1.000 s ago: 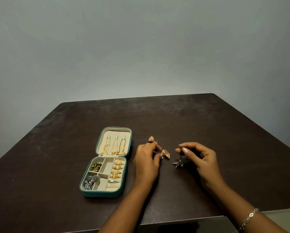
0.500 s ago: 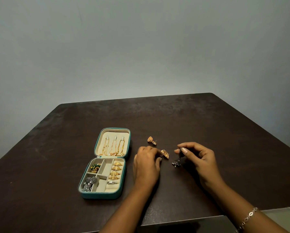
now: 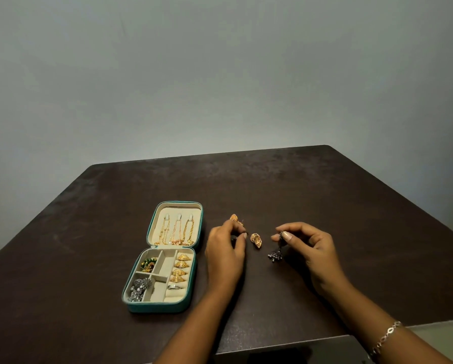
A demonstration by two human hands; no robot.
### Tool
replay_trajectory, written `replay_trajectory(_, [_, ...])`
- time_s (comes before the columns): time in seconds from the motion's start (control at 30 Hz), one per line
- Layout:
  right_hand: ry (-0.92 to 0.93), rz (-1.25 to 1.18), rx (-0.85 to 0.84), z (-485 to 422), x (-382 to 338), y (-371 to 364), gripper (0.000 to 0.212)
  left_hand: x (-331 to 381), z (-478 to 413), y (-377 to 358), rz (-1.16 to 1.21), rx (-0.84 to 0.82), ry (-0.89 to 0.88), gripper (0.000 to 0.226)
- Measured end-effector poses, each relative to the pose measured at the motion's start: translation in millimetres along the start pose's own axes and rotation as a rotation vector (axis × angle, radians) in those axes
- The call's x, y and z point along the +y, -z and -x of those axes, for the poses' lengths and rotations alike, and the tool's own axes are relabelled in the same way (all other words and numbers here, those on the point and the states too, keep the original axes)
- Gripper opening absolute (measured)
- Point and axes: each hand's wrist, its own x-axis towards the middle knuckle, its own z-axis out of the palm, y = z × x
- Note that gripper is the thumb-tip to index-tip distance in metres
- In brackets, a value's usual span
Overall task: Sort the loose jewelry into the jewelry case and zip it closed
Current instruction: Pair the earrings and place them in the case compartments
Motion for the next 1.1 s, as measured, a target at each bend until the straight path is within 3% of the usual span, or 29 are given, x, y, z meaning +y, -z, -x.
replay_trajectory(0.2, [-0.044, -0.009, -0.014, 1.1, -6.3, -0.4, 0.016, 7.5, -2.4, 14.9, 0.493, -0.073, 0.114, 0.023])
replay_trajectory(0.47, [-0.129, 0.015, 0.011, -5.2, -39.4, -1.1, 0.013, 24.1, -7.6, 44.1, 0.840, -0.222, 0.263, 0.015])
replay_trajectory(0.6, [-0.171, 0.050, -0.030, -4.0, -58.3, -2.3, 0.015, 27.1, -8.4, 57.0, 0.873, -0.250, 0.299, 0.013])
replay_trajectory(0.77, [-0.209, 0.069, -0.021, -1.1, -64.1, -6.2, 0.024, 29.7, -8.7, 71.6, 0.743, -0.269, 0.212, 0.012])
replay_trajectory(0.9, [-0.222, 0.096, -0.051, 1.5, -64.0, -12.6, 0.029, 30.1, -9.0, 87.4, 0.783, -0.280, 0.187, 0.012])
replay_trajectory(1.1, [-0.121, 0.205, -0.104, 5.9, -70.0, -21.7, 0.018, 24.6, -11.5, 107.9, 0.683, -0.304, 0.108, 0.011])
